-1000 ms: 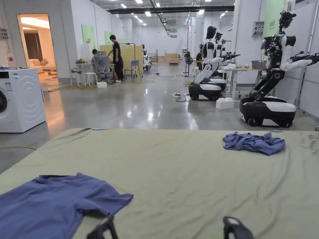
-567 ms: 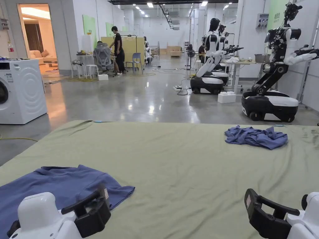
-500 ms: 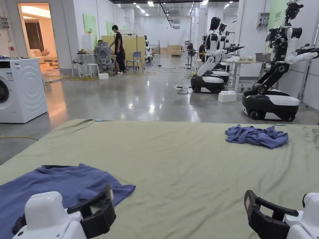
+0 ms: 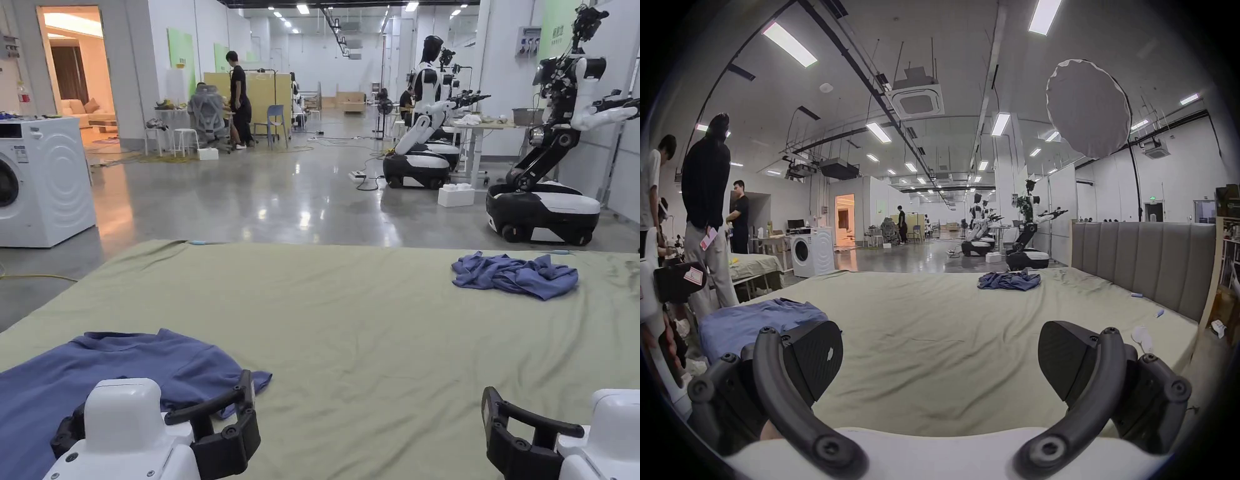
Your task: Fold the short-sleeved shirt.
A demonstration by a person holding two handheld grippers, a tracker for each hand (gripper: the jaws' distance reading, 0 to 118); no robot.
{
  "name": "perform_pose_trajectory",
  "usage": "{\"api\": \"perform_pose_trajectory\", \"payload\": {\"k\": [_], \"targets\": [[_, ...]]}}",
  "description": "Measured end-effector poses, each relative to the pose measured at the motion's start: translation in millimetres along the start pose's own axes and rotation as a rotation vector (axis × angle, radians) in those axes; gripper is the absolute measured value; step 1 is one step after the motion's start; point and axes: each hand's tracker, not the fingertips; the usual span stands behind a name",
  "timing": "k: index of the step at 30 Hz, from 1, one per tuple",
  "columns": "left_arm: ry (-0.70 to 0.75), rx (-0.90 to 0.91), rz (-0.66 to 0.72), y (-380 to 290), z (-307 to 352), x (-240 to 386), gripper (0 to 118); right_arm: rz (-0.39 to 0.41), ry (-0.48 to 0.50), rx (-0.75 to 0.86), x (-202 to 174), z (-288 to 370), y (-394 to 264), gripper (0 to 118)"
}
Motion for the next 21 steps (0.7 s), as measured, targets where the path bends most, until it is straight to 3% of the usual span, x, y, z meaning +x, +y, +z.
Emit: {"api": "perform_pose_trajectory", "payload": {"k": [7,21], "targets": [[0.018,0.017,-0.032,0.7,1.9,4.1,118,-0.027,-0.034,-0.005,6.8,-1.2,-0.7,118],[0.059,0.034,-0.050,3.7,2.3,6.2,118,0.042,-0.038,0.039,-5.7,5.6,-0.7,118]]}}
